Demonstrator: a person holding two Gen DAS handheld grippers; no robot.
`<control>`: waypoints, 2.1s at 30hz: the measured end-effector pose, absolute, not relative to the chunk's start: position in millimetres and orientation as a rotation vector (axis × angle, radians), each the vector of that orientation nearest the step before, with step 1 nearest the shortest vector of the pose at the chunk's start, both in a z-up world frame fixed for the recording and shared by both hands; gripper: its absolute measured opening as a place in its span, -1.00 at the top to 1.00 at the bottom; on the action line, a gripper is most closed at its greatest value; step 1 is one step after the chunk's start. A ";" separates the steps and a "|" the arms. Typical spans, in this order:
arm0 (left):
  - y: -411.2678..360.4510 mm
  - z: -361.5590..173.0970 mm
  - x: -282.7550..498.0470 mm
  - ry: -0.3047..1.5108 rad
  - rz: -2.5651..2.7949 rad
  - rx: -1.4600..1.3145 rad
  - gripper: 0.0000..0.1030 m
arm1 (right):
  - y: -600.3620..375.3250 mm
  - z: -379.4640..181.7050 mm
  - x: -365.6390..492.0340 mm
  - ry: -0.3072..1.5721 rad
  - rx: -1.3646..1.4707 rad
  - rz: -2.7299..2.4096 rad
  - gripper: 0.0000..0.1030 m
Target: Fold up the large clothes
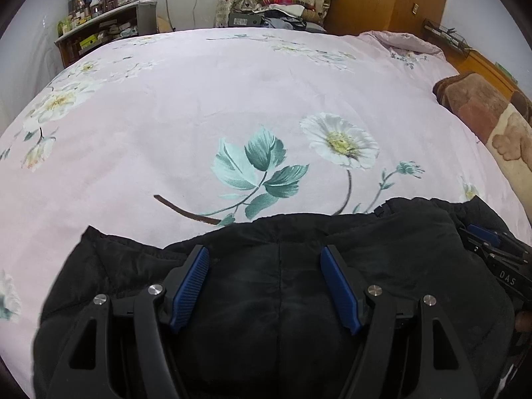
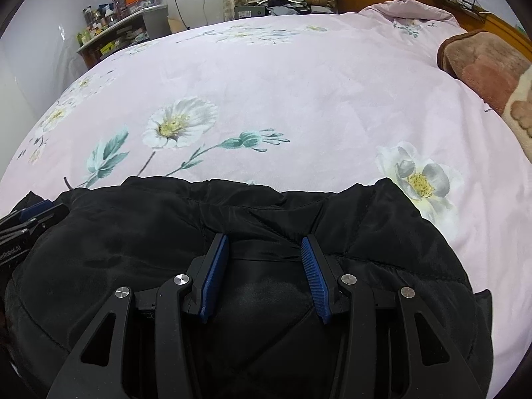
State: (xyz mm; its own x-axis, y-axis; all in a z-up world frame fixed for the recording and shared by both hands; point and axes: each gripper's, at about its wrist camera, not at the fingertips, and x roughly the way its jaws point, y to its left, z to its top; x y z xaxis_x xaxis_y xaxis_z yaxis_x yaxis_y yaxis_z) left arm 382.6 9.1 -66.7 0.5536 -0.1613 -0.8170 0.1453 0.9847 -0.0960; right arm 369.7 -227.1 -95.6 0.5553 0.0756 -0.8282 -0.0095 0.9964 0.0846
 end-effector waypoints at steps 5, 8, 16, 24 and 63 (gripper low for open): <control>22.7 -24.2 353.1 0.886 -0.234 0.009 -0.39 | -236.5 -51.9 346.0 0.928 0.107 0.055 0.10; 45.6 -11.2 326.8 0.823 -0.217 0.055 -0.39 | -247.5 -32.0 319.3 0.862 0.090 0.047 0.08; 91.0 -47.3 300.9 0.841 -0.138 0.001 -0.52 | -277.1 -67.3 280.7 0.903 0.050 -0.043 0.08; 90.0 -71.5 321.4 0.842 -0.138 -0.067 -0.60 | -286.9 -97.1 297.1 0.925 0.079 -0.052 0.09; 26.2 -6.6 258.3 0.848 -0.322 -0.048 -0.36 | -207.0 -32.3 241.7 0.908 0.031 0.119 0.07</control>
